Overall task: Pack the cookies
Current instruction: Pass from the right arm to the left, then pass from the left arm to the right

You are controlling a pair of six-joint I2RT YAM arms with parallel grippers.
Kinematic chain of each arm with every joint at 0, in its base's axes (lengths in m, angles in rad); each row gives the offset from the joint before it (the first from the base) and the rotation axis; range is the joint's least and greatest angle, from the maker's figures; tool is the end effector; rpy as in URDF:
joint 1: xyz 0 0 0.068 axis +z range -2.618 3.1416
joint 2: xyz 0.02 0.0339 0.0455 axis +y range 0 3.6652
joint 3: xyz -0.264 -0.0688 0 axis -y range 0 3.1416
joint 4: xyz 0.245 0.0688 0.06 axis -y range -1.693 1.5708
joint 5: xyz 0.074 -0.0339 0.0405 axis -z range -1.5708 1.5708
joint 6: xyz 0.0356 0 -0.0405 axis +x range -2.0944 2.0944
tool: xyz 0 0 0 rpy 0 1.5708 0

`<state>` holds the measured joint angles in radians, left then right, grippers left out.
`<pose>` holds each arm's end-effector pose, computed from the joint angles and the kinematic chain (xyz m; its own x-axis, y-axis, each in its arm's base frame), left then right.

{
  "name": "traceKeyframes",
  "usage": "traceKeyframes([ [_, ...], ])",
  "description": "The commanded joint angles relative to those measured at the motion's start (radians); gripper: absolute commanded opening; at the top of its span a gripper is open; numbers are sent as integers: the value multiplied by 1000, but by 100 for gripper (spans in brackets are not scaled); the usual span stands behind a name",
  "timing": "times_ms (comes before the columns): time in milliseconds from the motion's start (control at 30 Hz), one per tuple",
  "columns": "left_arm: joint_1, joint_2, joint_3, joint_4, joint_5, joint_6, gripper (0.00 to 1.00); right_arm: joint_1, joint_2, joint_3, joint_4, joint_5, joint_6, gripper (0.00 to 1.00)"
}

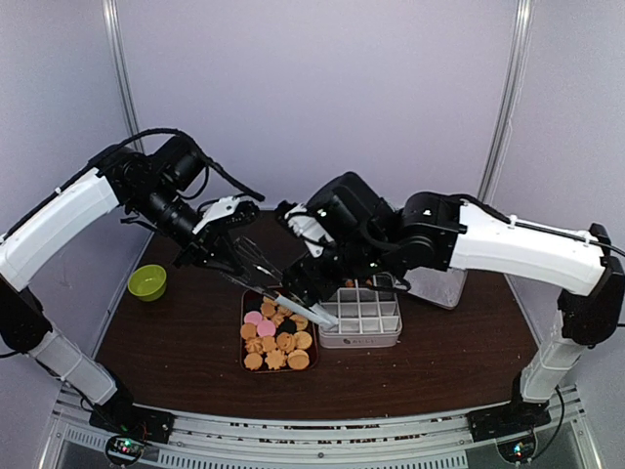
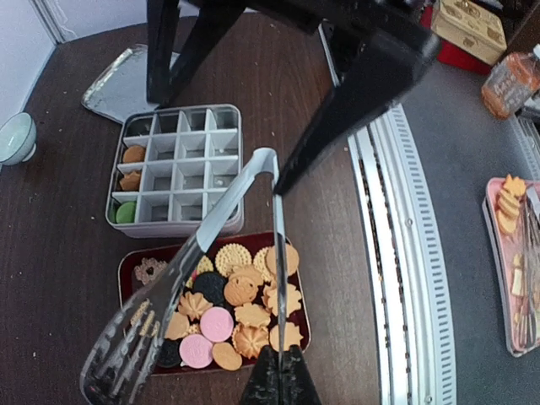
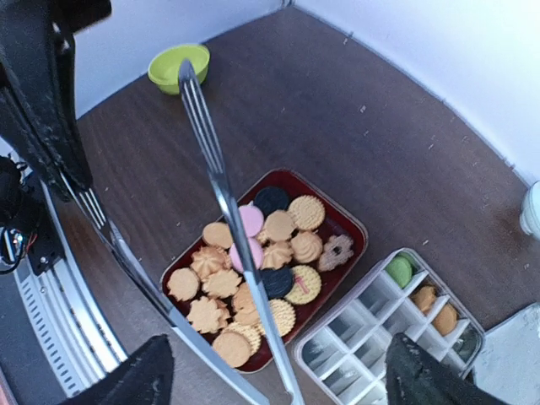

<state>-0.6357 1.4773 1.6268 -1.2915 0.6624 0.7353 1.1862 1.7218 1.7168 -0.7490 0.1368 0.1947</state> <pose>0.2052 -0.1786 0.3793 -0.0907 0.7242 -0.6836 0.9907 -0.0043 -0.1359 0.1488 0.3547 0.3585 -0.4224 -0.5328 -0.7332 -0.8147 0.5778 0.0494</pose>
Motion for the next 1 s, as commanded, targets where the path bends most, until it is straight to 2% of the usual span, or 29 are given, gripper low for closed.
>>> traceKeyframes([
  [0,10,-36,38,214,127,-234,0,-59,-262,-179,264,129,85,94],
  [67,30,-41,63,307,141,-372,0,-87,-386,-310,415,108,126,99],
  [200,122,-61,70,536,260,-720,0,-138,-594,-558,687,39,202,100],
  [267,171,-81,34,747,343,-916,0,-158,-657,-650,763,11,234,100],
  [333,196,-97,6,906,397,-1079,0,-177,-690,-706,811,-21,276,100],
  [500,184,-118,-60,1190,467,-1360,0,-189,-675,-778,964,-121,349,100],
  [667,167,-139,-129,1315,476,-1455,0,-189,-560,-706,1123,-217,352,100],
  [800,161,-149,-162,1379,497,-1502,0,-191,-475,-639,1196,-231,349,100],
  [967,153,-158,-184,1384,517,-1490,0,-212,-402,-648,1369,-268,439,100],
])
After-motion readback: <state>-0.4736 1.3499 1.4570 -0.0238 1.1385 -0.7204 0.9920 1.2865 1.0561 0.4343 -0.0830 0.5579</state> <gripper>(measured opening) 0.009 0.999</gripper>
